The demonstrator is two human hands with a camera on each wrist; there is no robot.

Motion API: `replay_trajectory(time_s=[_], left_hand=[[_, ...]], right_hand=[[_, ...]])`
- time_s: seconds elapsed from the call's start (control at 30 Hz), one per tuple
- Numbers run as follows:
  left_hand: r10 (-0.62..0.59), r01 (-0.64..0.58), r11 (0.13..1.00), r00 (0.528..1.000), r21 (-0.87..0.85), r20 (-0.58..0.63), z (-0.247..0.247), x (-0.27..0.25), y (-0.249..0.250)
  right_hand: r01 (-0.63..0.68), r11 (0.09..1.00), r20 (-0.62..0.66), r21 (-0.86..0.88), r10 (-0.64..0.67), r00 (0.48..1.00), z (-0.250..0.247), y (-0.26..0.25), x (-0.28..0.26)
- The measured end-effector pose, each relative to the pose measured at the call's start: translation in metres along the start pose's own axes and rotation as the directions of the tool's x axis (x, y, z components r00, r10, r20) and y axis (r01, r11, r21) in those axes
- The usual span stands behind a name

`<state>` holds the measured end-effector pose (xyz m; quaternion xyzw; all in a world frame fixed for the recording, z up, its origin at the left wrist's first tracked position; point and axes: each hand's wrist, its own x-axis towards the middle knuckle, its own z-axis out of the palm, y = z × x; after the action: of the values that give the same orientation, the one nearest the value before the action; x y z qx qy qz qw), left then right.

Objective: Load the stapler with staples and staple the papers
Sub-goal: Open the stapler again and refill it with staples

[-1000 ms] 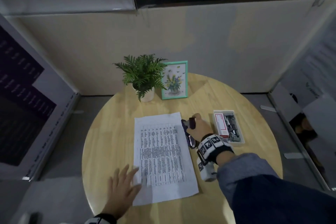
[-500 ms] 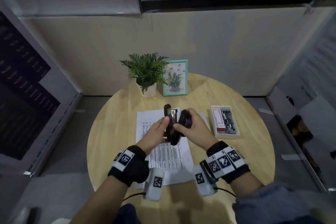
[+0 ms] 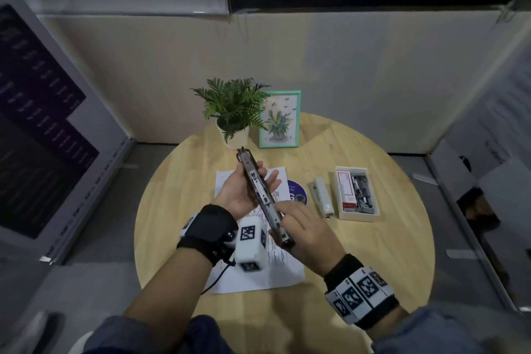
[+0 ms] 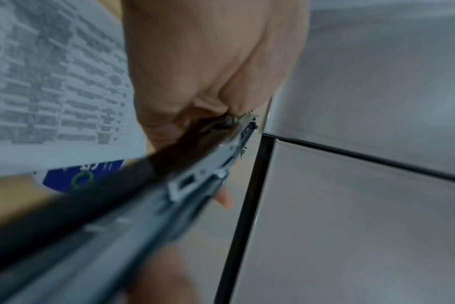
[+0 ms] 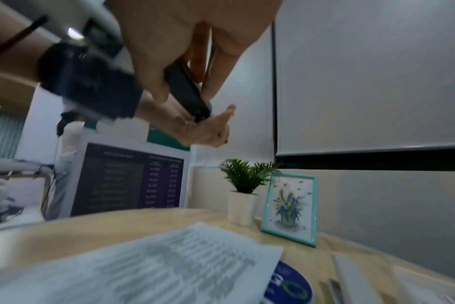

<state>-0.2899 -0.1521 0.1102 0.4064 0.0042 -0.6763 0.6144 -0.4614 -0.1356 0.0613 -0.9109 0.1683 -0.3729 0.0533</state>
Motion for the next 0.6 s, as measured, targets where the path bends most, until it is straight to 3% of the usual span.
replay_trajectory(time_s=[0.07, 0.2, 0.23, 0.3, 0.33, 0.4, 0.47, 0.5, 0.6], left_hand=[[-0.044, 0.045, 0.999, 0.999, -0.015, 0.023, 0.002, 0.002, 0.003], [-0.024, 0.022, 0.994, 1.0, 0.111, 0.014, 0.011, 0.008, 0.002], [-0.011, 0.01, 0.991, 1.0, 0.133, 0.007, 0.012, 0.01, 0.001], [0.009, -0.008, 0.986, 1.0, 0.165, 0.0, 0.015, 0.012, -0.002], [0.014, -0.013, 0.983, 1.0, 0.184, -0.001, 0.015, 0.013, -0.003], [0.02, -0.02, 0.975, 1.0, 0.223, 0.002, 0.014, 0.013, -0.007], [0.022, -0.022, 0.968, 1.0, 0.251, 0.005, 0.012, 0.015, -0.011], [0.025, -0.024, 0.966, 1.0, 0.258, 0.001, 0.01, 0.016, -0.013], [0.034, -0.027, 0.965, 0.999, 0.26, -0.023, 0.004, 0.021, -0.017]], right_hand=[[0.009, 1.0, 0.027, -0.018, -0.009, 1.0, 0.006, 0.005, -0.013], [0.019, 0.999, 0.115, -0.051, -0.013, 0.993, 0.011, 0.014, -0.038], [-0.017, 0.999, 0.112, -0.046, 0.022, 0.993, 0.011, 0.019, -0.043], [-0.283, 0.959, 0.035, -0.029, 0.284, 0.958, 0.008, 0.033, -0.049], [-0.47, 0.883, -0.019, -0.015, 0.469, 0.883, 0.005, 0.043, -0.052], [-0.761, 0.648, -0.059, -0.035, 0.759, 0.649, -0.003, 0.07, -0.055], [-0.9, 0.402, 0.003, -0.17, 0.913, 0.408, -0.012, 0.1, -0.058], [-0.909, 0.325, 0.036, -0.262, 0.944, 0.327, -0.016, 0.115, -0.06], [-0.806, 0.292, 0.174, -0.515, 0.956, 0.236, -0.024, 0.152, -0.065]])
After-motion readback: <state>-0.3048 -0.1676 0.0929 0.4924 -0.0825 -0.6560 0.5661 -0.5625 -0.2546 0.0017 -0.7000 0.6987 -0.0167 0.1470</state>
